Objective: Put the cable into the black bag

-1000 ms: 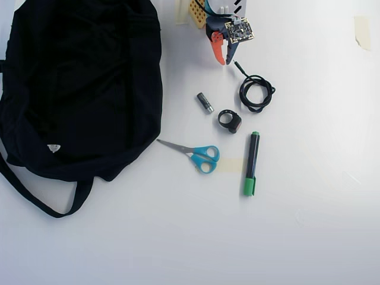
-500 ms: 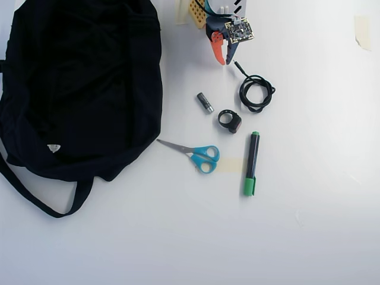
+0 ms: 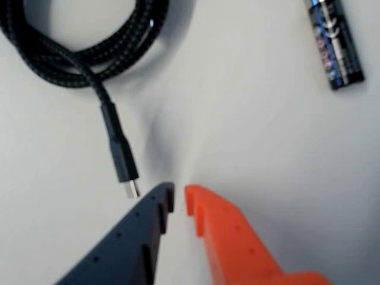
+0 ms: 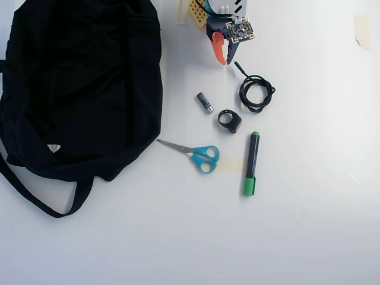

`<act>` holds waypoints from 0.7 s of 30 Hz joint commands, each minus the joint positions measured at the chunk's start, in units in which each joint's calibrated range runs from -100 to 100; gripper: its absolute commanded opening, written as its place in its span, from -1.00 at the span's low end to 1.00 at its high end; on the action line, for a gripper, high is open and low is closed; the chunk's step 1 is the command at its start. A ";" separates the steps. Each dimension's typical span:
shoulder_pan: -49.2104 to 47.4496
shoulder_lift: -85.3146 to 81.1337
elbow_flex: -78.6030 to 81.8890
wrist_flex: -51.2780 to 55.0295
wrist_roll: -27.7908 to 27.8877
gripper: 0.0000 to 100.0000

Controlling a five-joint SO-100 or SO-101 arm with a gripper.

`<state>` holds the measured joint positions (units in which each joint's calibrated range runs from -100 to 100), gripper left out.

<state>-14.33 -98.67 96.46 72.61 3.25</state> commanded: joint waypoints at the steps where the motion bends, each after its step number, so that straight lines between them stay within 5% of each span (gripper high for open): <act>1: -0.33 0.25 2.82 -1.03 0.32 -0.95; 7: -0.33 1.83 2.46 -1.55 0.48 -0.95; 21: -0.41 19.83 -10.75 -22.22 0.16 -0.95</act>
<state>-14.40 -81.98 90.25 55.00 3.44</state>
